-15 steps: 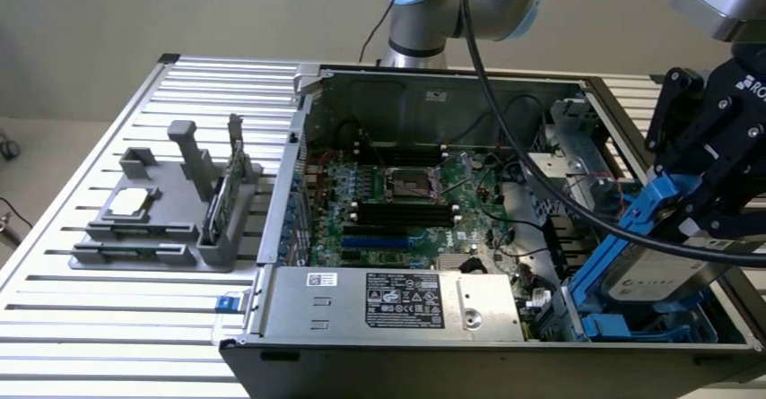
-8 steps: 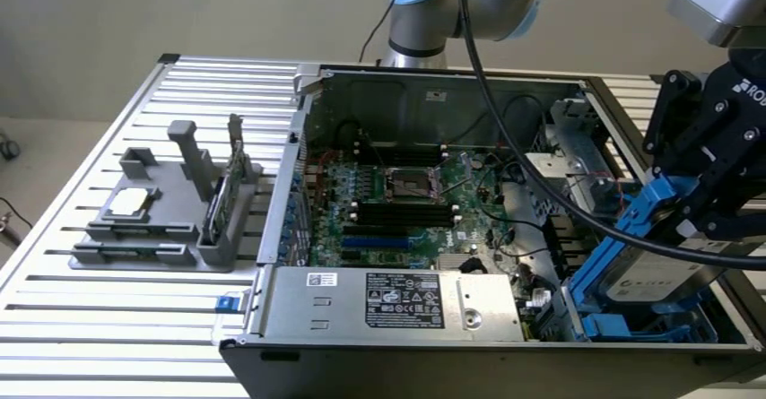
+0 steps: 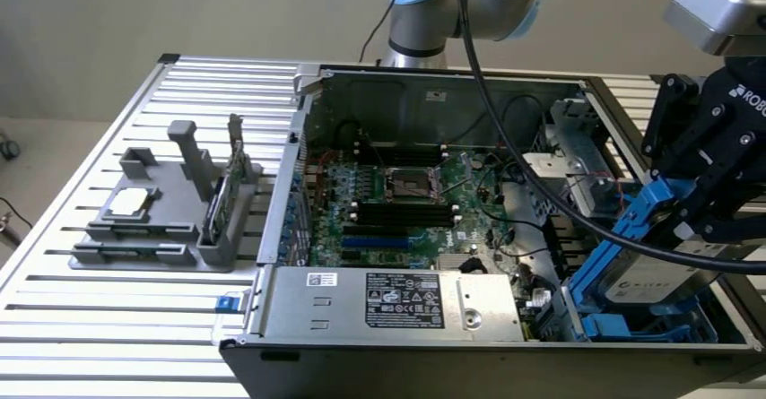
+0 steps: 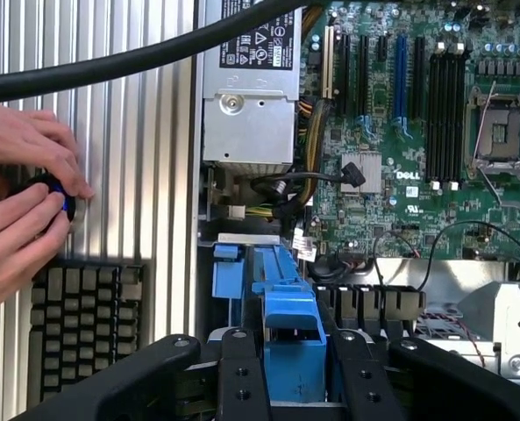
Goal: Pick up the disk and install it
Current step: 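Insert the disk into the insertion slot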
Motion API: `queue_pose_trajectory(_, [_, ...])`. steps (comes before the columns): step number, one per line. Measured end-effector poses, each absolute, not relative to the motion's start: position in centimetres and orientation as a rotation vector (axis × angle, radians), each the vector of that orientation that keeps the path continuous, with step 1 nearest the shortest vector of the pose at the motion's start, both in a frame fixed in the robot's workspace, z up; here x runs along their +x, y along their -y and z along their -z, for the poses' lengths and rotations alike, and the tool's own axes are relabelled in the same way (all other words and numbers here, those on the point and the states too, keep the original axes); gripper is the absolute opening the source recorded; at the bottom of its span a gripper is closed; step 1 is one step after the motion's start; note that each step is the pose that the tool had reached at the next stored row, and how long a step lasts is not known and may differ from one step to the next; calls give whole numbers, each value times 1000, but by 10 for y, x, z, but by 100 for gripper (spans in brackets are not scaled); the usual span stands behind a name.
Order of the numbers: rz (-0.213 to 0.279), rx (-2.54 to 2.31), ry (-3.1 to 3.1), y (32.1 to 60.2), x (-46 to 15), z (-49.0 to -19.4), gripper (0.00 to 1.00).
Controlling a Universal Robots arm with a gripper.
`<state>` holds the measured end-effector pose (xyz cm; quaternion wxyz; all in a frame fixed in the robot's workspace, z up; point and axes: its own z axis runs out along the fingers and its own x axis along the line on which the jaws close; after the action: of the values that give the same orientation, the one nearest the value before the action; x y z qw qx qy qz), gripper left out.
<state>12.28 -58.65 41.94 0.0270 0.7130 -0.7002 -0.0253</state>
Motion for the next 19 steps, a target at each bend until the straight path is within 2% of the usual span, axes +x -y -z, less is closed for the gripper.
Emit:
queue_pose_trajectory(12, [77,2203,2164,587,123,-422,33])
queue_pose_trajectory(19, [57,2212,2173,587,122,-423,33])
